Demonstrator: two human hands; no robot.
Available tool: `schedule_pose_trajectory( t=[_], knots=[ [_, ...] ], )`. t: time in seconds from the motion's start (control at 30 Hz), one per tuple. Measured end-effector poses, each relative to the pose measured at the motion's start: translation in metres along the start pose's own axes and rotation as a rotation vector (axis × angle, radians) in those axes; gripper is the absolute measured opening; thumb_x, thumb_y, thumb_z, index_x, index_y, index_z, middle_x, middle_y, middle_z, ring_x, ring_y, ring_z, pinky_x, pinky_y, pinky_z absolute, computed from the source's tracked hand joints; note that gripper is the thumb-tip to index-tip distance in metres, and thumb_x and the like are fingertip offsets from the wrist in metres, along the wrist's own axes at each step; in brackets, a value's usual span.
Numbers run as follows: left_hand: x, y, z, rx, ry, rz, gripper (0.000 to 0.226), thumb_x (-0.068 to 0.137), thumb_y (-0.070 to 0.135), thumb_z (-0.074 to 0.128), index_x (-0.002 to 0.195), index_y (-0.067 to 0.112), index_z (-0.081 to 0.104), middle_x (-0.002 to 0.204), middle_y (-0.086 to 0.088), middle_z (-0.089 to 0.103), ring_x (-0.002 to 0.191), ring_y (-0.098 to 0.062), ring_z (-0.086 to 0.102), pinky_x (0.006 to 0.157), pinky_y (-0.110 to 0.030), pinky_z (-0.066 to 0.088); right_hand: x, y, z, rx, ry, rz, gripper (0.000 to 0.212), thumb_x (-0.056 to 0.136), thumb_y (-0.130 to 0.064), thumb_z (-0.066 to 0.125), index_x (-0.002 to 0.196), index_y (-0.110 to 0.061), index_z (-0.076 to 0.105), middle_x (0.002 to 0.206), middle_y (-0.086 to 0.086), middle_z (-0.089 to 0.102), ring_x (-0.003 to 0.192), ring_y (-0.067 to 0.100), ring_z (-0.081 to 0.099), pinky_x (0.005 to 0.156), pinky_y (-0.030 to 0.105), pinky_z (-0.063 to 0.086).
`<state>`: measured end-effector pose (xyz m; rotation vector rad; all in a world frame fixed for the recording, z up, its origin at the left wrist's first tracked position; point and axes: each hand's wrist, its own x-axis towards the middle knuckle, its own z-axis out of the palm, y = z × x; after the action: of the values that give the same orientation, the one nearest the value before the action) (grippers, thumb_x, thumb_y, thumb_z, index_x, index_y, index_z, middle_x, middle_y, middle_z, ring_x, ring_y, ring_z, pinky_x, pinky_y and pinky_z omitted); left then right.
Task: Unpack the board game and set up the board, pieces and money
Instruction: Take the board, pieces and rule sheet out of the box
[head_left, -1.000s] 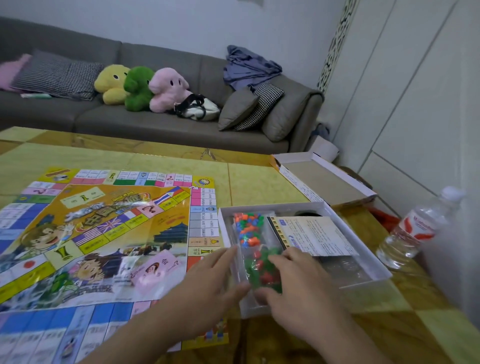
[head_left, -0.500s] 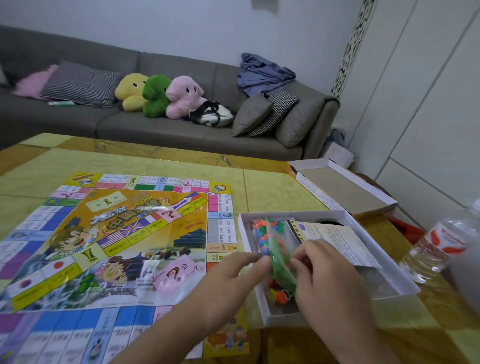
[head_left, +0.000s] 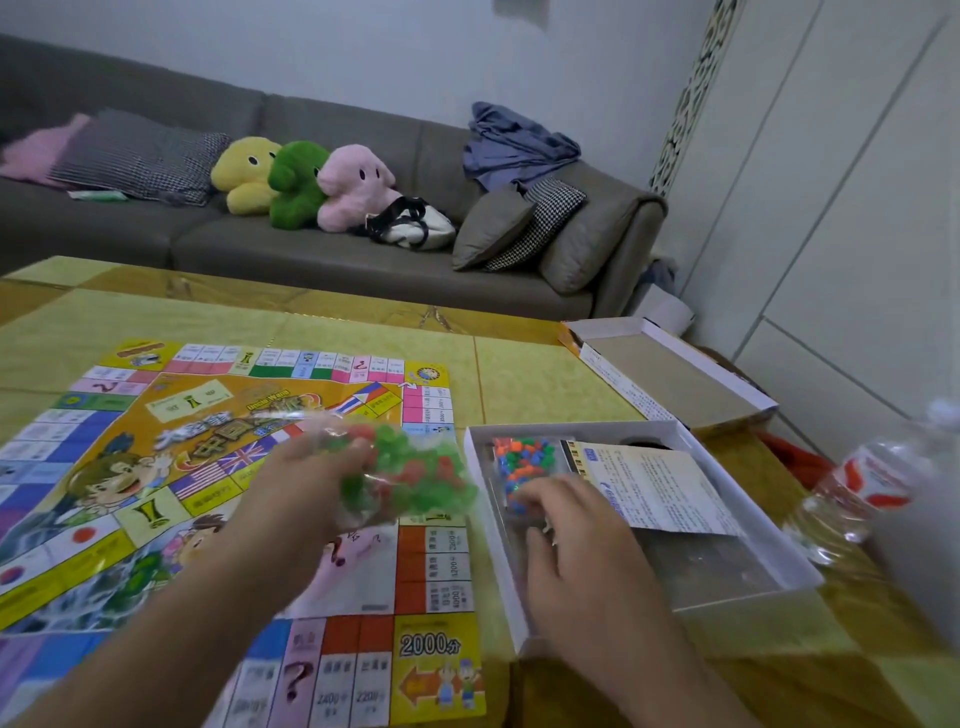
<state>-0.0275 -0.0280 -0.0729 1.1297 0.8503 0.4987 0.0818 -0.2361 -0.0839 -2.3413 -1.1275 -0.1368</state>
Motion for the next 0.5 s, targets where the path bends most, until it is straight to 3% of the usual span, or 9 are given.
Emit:
schedule_pose_trajectory(
  t=[0.07, 0.13, 0.2, 0.27, 0.33, 0.4, 0.5],
  knots=[
    [0.005, 0.006, -0.012, -0.057, 0.064, -0.041, 0.021, 0.100, 0.030, 0.065, 0.110, 0.012, 0.069, 0.112, -0.020, 0.072, 0.100, -0.037, 0.075, 0.082, -0.050, 0.065, 0.017, 0.019, -0.004, -0.031, -0.030, 0.136, 0.027, 0.105, -0.023, 0.055, 0.129, -0.035, 0.054, 0.129, -0.020, 0.050, 0.121, 0.001, 0.048, 0.101, 0.027, 0.050],
    [0.022, -0.004, -0.022, 0.039, 0.075, -0.066, 0.024, 0.092, 0.052, 0.070, 0.101, 0.031, 0.076, 0.115, -0.020, 0.073, 0.112, -0.041, 0.070, 0.101, -0.059, 0.055, 0.032, 0.034, -0.005, -0.069, -0.109, 0.201, 0.034, 0.104, -0.030, 0.060, 0.137, -0.032, 0.053, 0.136, -0.015, 0.051, 0.129, 0.007, 0.047, 0.107, 0.032, 0.048],
    [0.022, -0.003, -0.024, 0.128, 0.093, -0.090, 0.012, 0.097, 0.027, 0.068, 0.103, 0.017, 0.073, 0.107, -0.025, 0.074, 0.108, -0.042, 0.071, 0.095, -0.053, 0.058, 0.043, 0.042, -0.002, -0.160, -0.201, 0.208, 0.045, 0.101, -0.042, 0.063, 0.144, -0.030, 0.052, 0.142, -0.012, 0.051, 0.133, 0.012, 0.043, 0.112, 0.036, 0.041],
    [0.027, -0.003, -0.028, 0.133, 0.067, -0.124, 0.011, 0.099, 0.007, 0.063, 0.108, 0.001, 0.064, 0.099, -0.027, 0.075, 0.096, -0.038, 0.075, 0.076, -0.042, 0.065, 0.050, 0.044, 0.001, -0.255, -0.260, 0.202, 0.054, 0.099, -0.051, 0.063, 0.148, -0.033, 0.051, 0.148, -0.011, 0.051, 0.136, 0.015, 0.041, 0.116, 0.040, 0.036],
    [0.033, -0.004, -0.028, 0.160, 0.041, -0.153, 0.014, 0.100, 0.005, 0.063, 0.113, -0.002, 0.060, 0.097, -0.029, 0.076, 0.091, -0.040, 0.077, 0.067, -0.043, 0.066, 0.053, 0.043, 0.002, -0.293, -0.264, 0.189, 0.050, 0.098, -0.054, 0.063, 0.145, -0.036, 0.056, 0.146, -0.013, 0.054, 0.135, 0.016, 0.043, 0.116, 0.042, 0.033],
    [0.034, -0.006, -0.028, 0.207, -0.001, -0.139, 0.009, 0.100, -0.001, 0.060, 0.107, -0.007, 0.059, 0.092, -0.030, 0.076, 0.089, -0.041, 0.078, 0.067, -0.046, 0.065, 0.054, 0.042, 0.003, -0.289, -0.240, 0.175, 0.042, 0.099, -0.053, 0.064, 0.138, -0.037, 0.062, 0.140, -0.014, 0.059, 0.132, 0.014, 0.045, 0.114, 0.041, 0.032],
    [0.034, -0.012, -0.024, 0.253, -0.059, -0.096, 0.009, 0.100, -0.004, 0.059, 0.105, -0.011, 0.062, 0.086, -0.021, 0.079, 0.087, -0.033, 0.079, 0.068, -0.038, 0.066, 0.055, 0.043, 0.003, -0.268, -0.188, 0.184, 0.032, 0.098, -0.051, 0.065, 0.127, -0.036, 0.068, 0.131, -0.014, 0.064, 0.124, 0.013, 0.048, 0.108, 0.039, 0.035]
  ],
)
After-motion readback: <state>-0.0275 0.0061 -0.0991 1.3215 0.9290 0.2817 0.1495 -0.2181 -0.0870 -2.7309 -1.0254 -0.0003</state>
